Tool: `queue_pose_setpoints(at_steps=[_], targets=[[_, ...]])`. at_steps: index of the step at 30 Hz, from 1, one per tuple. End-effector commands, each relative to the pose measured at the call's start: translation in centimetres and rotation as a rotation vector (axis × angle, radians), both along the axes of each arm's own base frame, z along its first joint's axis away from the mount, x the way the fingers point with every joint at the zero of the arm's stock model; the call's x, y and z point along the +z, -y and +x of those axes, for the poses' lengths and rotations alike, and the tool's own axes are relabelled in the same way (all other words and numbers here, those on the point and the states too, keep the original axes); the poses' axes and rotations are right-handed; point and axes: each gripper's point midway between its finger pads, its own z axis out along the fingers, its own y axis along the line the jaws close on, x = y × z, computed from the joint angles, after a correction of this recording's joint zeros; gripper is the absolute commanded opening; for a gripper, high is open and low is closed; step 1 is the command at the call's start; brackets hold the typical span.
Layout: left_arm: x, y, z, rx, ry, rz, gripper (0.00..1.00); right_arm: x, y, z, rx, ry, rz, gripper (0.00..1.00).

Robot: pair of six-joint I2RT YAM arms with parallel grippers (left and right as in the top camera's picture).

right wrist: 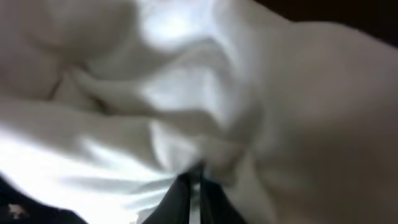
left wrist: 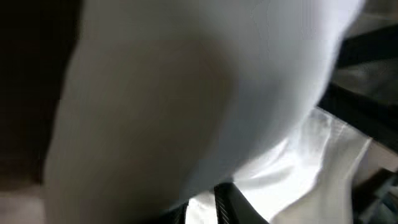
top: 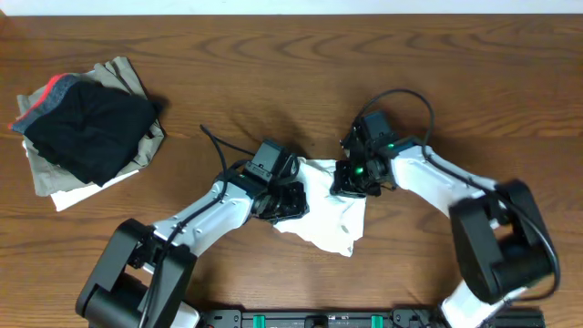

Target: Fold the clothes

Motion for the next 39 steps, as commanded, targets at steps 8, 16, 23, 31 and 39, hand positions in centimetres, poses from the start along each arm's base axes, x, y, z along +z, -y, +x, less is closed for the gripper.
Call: queue_pose_setpoints(at_steps=[8, 16, 23, 31, 39], targets=[[-3.0, -4.6, 0.3, 0.128, -0.004, 0.260, 0.19, -4.5, 3.3, 1.3, -0.001, 0.011, -0.093, 0.10], [-0.8, -3.2, 1.7, 0.087, 0.077, 0.190, 0.15, -0.7, 2.8, 2.4, 0.071, 0.135, -0.059, 0.16], [8.1, -3.5, 5.9, 0.088, 0.430, 0.160, 0.25, 10.1, 2.4, 3.7, 0.100, 0.428, 0.013, 0.23], [12.2, -3.6, 10.1, 0.178, 0.675, 0.153, 0.34, 12.2, 2.7, -1.4, 0.145, 0.347, 0.001, 0.23], [6.5, 1.1, 9.8, 0.000, 0.537, 0.010, 0.34, 9.5, 0.5, -7.0, 0.266, 0.178, 0.050, 0.23]])
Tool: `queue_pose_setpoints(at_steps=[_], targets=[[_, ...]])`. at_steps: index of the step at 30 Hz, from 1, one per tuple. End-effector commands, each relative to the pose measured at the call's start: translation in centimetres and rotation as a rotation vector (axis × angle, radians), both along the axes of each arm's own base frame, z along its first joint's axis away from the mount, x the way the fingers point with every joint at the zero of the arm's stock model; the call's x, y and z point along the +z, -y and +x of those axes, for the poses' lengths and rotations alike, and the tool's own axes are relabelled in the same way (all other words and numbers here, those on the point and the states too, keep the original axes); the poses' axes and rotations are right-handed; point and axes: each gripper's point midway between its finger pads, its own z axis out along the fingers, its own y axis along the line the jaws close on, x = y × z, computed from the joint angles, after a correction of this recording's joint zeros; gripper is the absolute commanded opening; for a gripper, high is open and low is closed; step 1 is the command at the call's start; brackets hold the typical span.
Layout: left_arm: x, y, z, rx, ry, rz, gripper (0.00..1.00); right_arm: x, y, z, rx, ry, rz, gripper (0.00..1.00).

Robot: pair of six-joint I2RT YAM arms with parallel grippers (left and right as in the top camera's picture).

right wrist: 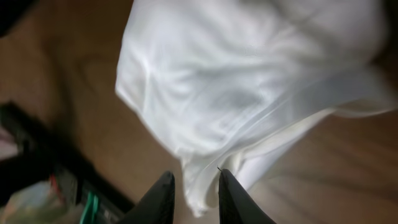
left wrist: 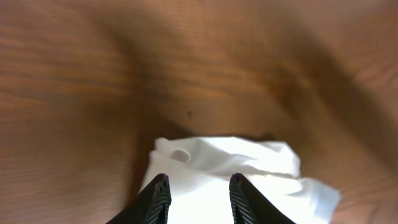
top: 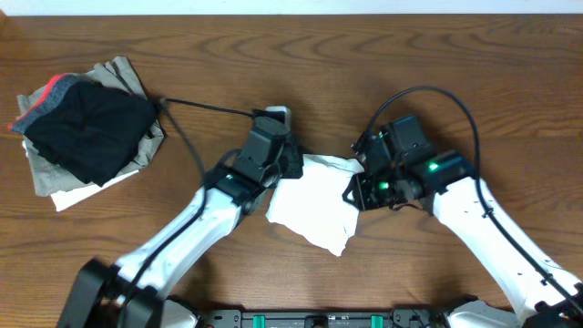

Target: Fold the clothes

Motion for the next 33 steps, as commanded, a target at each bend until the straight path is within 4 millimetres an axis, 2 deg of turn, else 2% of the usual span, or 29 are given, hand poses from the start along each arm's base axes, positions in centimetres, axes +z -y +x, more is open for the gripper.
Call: queue_pose_setpoints(at_steps=[1, 7, 10, 14, 18, 21, 24, 26, 28, 31, 33], targets=[[-2.2, 2.0, -0.7, -0.116, -0.067, -0.044, 0.34, -1.0, -1.3, -2.3, 0.063, -0.064, 0.034, 0.23], [-6.5, 1.7, -1.0, -0.122, -0.148, 0.011, 0.34, -3.0, -2.3, -5.3, 0.108, -0.143, 0.084, 0.24], [-8.5, 1.2, -1.2, -0.115, -0.190, 0.039, 0.34, -4.2, -2.2, -6.0, 0.113, -0.157, 0.088, 0.27], [-10.1, 0.6, -1.6, -0.104, -0.236, 0.060, 0.34, -6.0, -1.8, -6.8, 0.097, -0.177, 0.086, 0.29], [-10.4, 0.3, -2.1, -0.103, -0.259, 0.072, 0.34, -8.3, -0.8, -7.0, 0.072, -0.191, 0.032, 0.34], [-11.0, -0.2, -3.0, -0.102, -0.305, 0.094, 0.34, -10.0, 0.5, -6.4, 0.016, -0.186, -0.064, 0.36], [-12.0, -1.4, -5.1, -0.082, -0.409, 0.135, 0.34, -11.5, 1.3, -5.0, -0.038, -0.156, -0.130, 0.36], [-12.6, -2.3, -6.7, -0.076, -0.482, 0.172, 0.33, -12.0, 1.8, -4.0, -0.076, -0.139, -0.146, 0.36], [-13.0, -3.3, -8.5, -0.063, -0.561, 0.208, 0.27, -12.3, 2.4, -3.0, -0.131, -0.129, -0.160, 0.36], [-13.3, -4.8, -11.1, 0.008, -0.698, 0.242, 0.25, -12.6, 3.7, -1.5, -0.207, -0.103, -0.184, 0.35], [-13.2, -4.8, -12.5, 0.028, -0.774, 0.228, 0.25, -12.5, 4.3, -0.6, -0.240, -0.087, -0.181, 0.33]])
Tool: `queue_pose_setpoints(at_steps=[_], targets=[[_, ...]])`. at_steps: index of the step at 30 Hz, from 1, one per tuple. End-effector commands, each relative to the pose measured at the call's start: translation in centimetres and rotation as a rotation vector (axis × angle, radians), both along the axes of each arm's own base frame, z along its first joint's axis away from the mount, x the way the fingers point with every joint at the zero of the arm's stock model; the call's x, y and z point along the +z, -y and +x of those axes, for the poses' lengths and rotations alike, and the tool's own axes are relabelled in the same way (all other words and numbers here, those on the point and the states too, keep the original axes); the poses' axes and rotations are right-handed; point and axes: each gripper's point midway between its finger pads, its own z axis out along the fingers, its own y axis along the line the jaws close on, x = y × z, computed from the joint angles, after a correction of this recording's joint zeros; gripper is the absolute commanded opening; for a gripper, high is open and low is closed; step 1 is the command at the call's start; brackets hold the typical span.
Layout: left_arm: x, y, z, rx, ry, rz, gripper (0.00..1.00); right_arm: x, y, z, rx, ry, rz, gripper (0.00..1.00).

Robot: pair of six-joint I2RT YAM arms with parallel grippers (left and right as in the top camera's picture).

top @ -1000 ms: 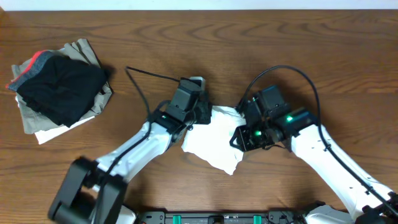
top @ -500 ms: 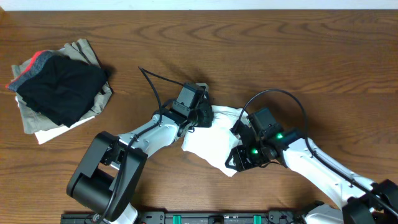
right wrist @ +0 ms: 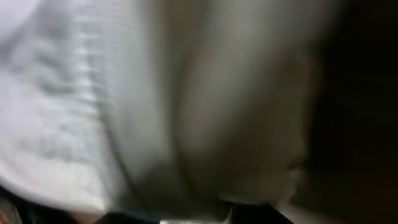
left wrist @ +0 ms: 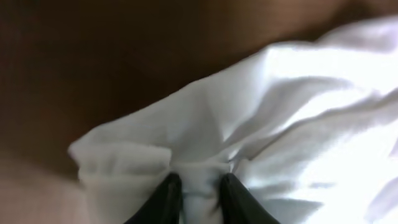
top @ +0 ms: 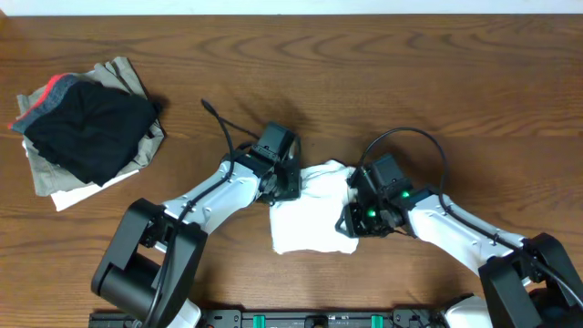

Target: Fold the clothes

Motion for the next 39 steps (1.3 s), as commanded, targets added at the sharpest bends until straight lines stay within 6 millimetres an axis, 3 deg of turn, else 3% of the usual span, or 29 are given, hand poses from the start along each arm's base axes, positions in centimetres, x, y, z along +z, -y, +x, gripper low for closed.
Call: queue_pose_setpoints(at_steps=[1, 3, 8, 16, 21, 26, 29, 31, 34, 36, 39], targets=[[-4.0, -2.5, -6.5, 0.055, -0.284, 0.089, 0.24, -1.9, 3.9, 2.3, -0.133, 0.041, -0.157, 0.33], [-3.8, -2.5, -7.1, 0.054, -0.311, 0.084, 0.19, -1.9, 4.6, 3.2, -0.164, 0.061, -0.167, 0.33], [-3.8, -2.5, -7.1, 0.059, -0.315, 0.082, 0.19, -1.7, 6.0, 5.1, -0.199, 0.126, -0.178, 0.37], [-3.6, -2.3, -7.2, 0.057, -0.321, 0.070, 0.18, -0.6, 5.8, 8.3, -0.131, 0.300, -0.160, 0.43], [-2.6, -0.4, -8.1, 0.044, -0.385, -0.047, 0.19, 0.4, 5.6, 10.6, -0.099, 0.427, -0.165, 0.45], [-1.7, 0.9, -8.9, 0.032, -0.439, -0.134, 0.06, 1.1, 6.4, 12.3, -0.133, 0.505, -0.212, 0.46], [-1.6, 1.1, -8.6, 0.024, -0.422, -0.140, 0.06, 1.9, 6.1, 12.8, -0.094, 0.546, -0.206, 0.55], [-0.8, 1.4, -8.0, -0.037, -0.370, -0.161, 0.06, 3.0, 6.0, 13.0, -0.074, 0.572, -0.204, 0.62], [1.3, 2.0, -6.7, -0.089, -0.271, -0.196, 0.13, 6.3, 5.9, 13.5, -0.081, 0.635, -0.186, 0.66], [2.9, 2.3, -5.8, -0.105, -0.204, -0.217, 0.22, 9.0, 5.8, 13.5, -0.090, 0.682, -0.168, 0.66], [5.5, 2.1, -4.4, -0.135, -0.065, -0.213, 0.36, 12.2, 5.0, 11.8, -0.070, 0.694, -0.093, 0.59]])
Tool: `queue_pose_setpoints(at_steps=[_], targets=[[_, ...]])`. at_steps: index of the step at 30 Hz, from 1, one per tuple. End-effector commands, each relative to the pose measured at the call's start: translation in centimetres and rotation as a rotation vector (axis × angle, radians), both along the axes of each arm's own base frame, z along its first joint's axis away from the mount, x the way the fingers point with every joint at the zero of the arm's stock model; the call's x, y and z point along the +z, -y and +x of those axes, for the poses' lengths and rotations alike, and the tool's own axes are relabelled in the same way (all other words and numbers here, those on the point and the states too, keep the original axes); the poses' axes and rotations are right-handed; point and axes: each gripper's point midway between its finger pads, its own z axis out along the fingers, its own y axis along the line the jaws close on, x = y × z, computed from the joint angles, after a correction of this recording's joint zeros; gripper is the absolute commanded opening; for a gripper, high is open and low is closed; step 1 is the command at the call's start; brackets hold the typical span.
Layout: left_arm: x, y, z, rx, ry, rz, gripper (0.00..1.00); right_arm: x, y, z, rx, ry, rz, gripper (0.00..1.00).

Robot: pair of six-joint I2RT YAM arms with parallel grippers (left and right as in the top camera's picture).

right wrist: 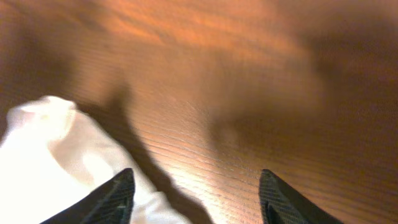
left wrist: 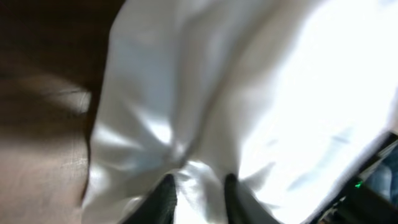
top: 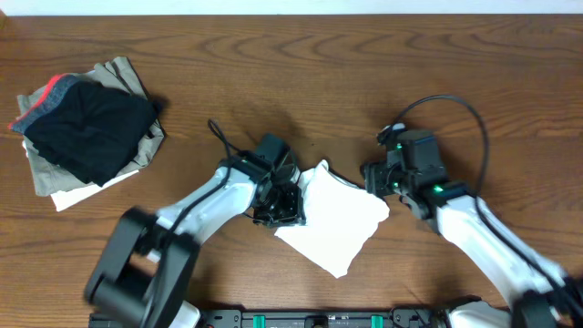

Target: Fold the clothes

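A white cloth (top: 332, 219) lies as a flat diamond at the table's centre, one corner pointing to the front edge. My left gripper (top: 284, 208) sits on its left edge. In the left wrist view a bunched fold of the cloth (left wrist: 280, 93) fills the narrow gap between the fingers of that gripper (left wrist: 197, 194), which is shut on it. My right gripper (top: 373, 178) hovers just off the cloth's right corner. It (right wrist: 196, 193) stands wide open over bare wood, with the cloth (right wrist: 56, 143) at its left finger.
A pile of clothes (top: 86, 128), black on top with grey, red and white beneath, sits at the table's far left. Cables loop from both arms above the wooden table (top: 474, 82).
My right gripper was pressed into the cloth's right side; now it is open, higher and farther right, off the cloth. The cloth has turned from a squarish shape into a diamond. My left gripper still has it.
First both grippers were buried in a crumpled white cloth at the centre. Then the cloth lay flatter with a gripper at each side. Later it was a compact square with both grippers on its upper corners. Now only the left holds it.
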Motion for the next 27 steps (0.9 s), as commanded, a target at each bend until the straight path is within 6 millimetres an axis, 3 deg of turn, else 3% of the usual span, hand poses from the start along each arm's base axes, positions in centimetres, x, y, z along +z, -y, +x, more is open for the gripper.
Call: queue_pose_setpoints(at_steps=[1, 2, 5, 7, 11, 15, 22, 27], targets=[[3.2, -0.5, 2.0, -0.028, 0.198, 0.010, 0.44, 5.2, -1.3, -0.6, 0.056, 0.083, 0.092, 0.56], [3.7, -1.0, 2.6, -0.015, 0.242, 0.038, 0.51, 5.4, -1.5, -1.6, 0.074, 0.060, 0.105, 0.54], [5.1, -2.7, 4.2, 0.024, 0.370, 0.123, 0.90, 4.4, -1.2, -5.1, 0.084, -0.072, 0.099, 0.42], [5.6, -2.5, 4.5, -0.025, 0.421, 0.114, 0.98, 3.0, -0.9, -7.1, 0.085, -0.168, 0.072, 0.41], [4.5, -2.4, 4.2, -0.138, 0.433, 0.117, 0.98, 0.4, -0.6, -10.1, 0.103, -0.317, 0.036, 0.41], [2.8, -2.1, 3.9, -0.155, 0.365, 0.099, 0.98, -1.6, -1.7, -11.7, 0.149, -0.399, 0.059, 0.42], [1.4, 0.7, 1.9, -0.274, 0.250, -0.110, 0.98, -4.3, -2.9, -12.9, 0.194, -0.495, 0.027, 0.44], [0.6, 1.3, 1.7, -0.319, 0.242, -0.148, 0.98, -6.4, -3.3, -12.9, 0.190, -0.549, 0.010, 0.45]])
